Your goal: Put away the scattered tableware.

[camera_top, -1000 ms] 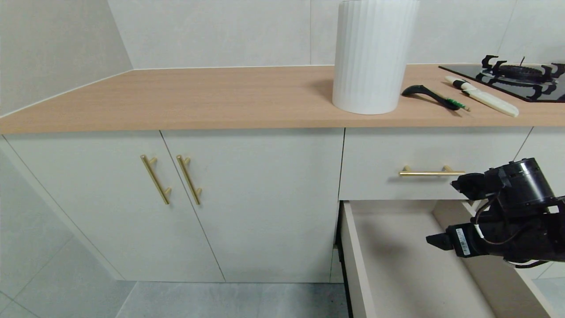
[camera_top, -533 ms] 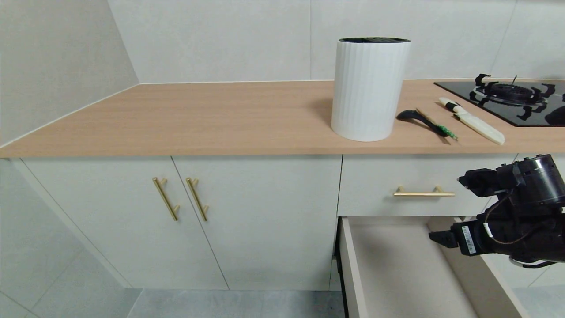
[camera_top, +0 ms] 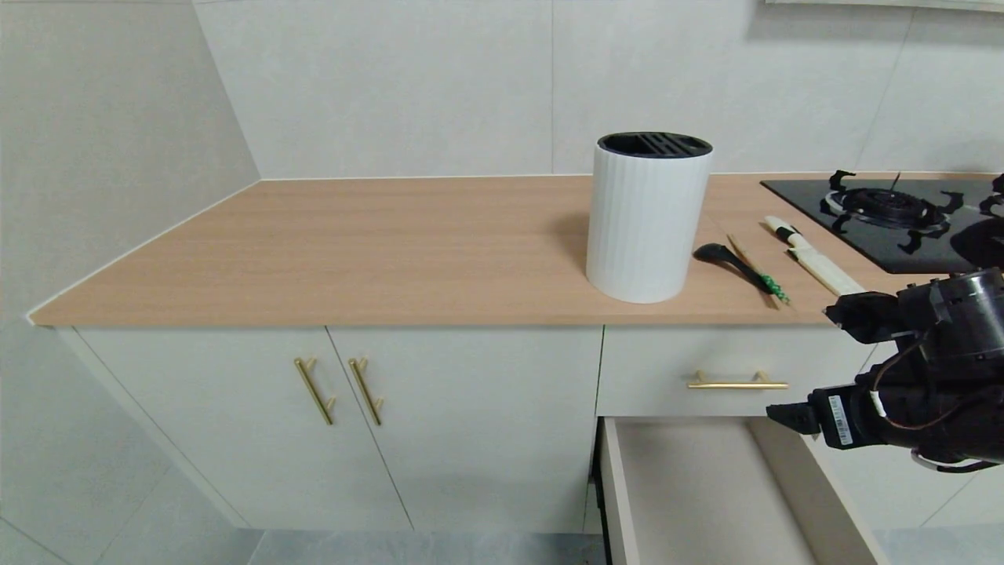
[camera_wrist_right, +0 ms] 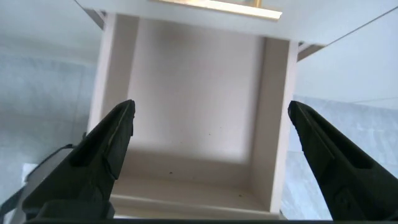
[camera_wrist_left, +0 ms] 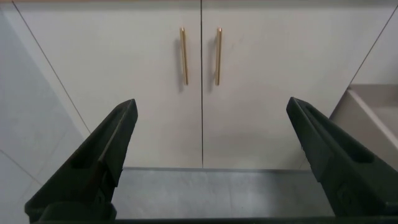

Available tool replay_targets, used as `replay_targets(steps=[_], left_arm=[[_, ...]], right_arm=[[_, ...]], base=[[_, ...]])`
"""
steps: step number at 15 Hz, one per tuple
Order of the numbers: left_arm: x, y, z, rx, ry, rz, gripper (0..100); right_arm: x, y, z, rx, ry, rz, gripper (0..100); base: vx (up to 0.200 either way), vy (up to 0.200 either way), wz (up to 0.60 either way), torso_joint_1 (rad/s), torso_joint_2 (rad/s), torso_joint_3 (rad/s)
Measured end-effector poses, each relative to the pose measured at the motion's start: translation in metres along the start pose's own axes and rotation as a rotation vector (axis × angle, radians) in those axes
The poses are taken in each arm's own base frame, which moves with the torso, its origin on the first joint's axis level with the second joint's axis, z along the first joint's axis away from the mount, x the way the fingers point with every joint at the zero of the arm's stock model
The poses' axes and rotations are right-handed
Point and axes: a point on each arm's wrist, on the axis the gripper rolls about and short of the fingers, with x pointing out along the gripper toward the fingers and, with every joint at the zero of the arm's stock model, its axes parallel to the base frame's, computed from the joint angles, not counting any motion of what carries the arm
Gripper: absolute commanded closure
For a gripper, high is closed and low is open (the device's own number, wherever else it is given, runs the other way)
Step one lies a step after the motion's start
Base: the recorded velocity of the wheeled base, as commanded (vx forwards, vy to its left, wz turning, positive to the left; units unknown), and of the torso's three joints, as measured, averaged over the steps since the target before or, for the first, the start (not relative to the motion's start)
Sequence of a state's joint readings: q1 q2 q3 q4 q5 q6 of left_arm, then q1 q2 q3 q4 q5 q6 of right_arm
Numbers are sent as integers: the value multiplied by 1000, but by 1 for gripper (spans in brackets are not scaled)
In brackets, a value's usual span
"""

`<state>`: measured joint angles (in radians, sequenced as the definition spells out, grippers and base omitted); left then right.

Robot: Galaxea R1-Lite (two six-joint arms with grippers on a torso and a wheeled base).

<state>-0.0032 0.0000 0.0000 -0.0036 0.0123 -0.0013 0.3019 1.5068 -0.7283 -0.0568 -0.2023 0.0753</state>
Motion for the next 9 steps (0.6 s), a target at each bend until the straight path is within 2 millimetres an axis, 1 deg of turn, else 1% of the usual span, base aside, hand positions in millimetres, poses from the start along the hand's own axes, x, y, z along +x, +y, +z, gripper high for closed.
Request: replay_targets(steps=[3, 4, 6, 8, 9], left_arm=[[0, 0, 0, 0, 0, 0, 0], [0, 0, 0, 0, -1, 0, 0], [0, 0, 0, 0, 0, -1, 0], [0, 0, 0, 0, 1, 0, 0], [0, 0, 0, 0, 1, 0, 0]], right_arm=[[-2, 0, 2, 4, -23, 2, 0], [-3, 0, 3, 6, -34, 5, 0], [-4, 0, 6, 9, -52, 9, 0], [-4, 0, 12, 5, -98, 13, 0], [-2, 1, 21, 8, -158, 19, 0]], base=[[0, 0, 0, 220, -496, -282], [0, 0, 0, 154, -330, -183], [0, 0, 0, 68, -141, -75], [0, 0, 0, 0, 0, 0], [0, 0, 0, 0, 0, 0]])
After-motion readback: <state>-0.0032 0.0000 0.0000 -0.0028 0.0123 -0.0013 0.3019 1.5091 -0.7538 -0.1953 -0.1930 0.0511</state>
